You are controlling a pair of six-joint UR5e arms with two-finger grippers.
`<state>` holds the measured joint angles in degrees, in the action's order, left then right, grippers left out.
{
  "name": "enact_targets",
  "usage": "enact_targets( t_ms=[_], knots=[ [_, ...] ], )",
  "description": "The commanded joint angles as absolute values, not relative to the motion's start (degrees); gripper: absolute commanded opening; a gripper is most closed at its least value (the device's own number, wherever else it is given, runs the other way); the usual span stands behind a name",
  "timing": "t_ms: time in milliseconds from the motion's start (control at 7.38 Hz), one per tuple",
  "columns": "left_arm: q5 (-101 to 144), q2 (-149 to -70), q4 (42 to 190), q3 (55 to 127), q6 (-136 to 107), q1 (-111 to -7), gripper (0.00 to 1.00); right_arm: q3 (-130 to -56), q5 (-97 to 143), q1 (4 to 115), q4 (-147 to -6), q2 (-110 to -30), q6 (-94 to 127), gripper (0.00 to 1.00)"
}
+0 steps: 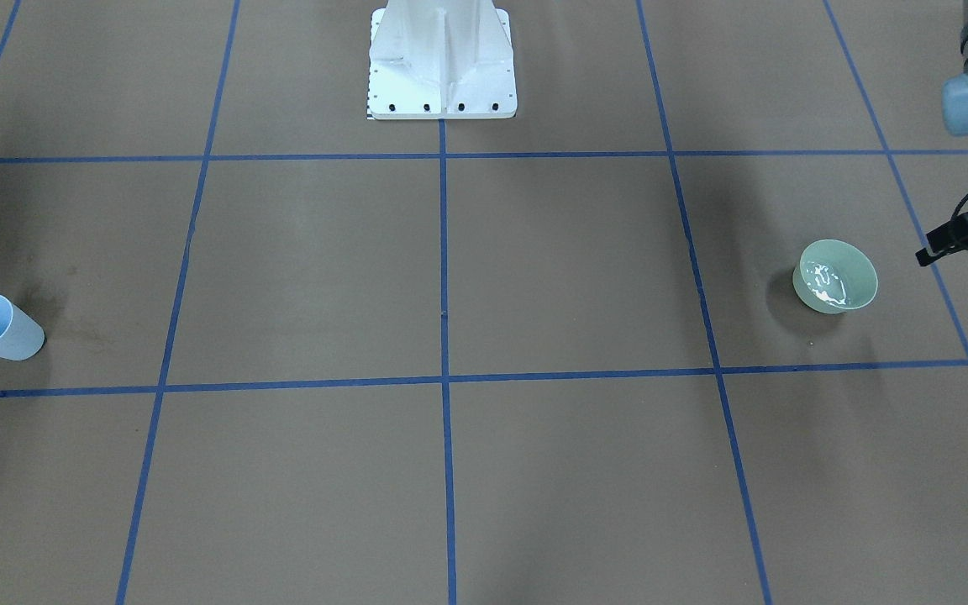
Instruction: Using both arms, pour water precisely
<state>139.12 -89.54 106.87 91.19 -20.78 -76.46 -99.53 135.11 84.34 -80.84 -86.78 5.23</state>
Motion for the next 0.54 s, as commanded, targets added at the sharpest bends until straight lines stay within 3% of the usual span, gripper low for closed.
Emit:
enact_targets(
  t_ms=[0, 407],
  knots=[
    [140.4, -88.3, 106.4, 90.7, -15.0, -80.4, 1.00, -99.2, 135.1, 84.4, -86.8, -86.3, 4.6, 1.00],
    [139.5, -88.7, 105.0, 90.3, -14.6, -85.4, 1.00, -98.4, 134.9, 83.6, -91.1, -86.0, 4.2, 1.00]
  ],
)
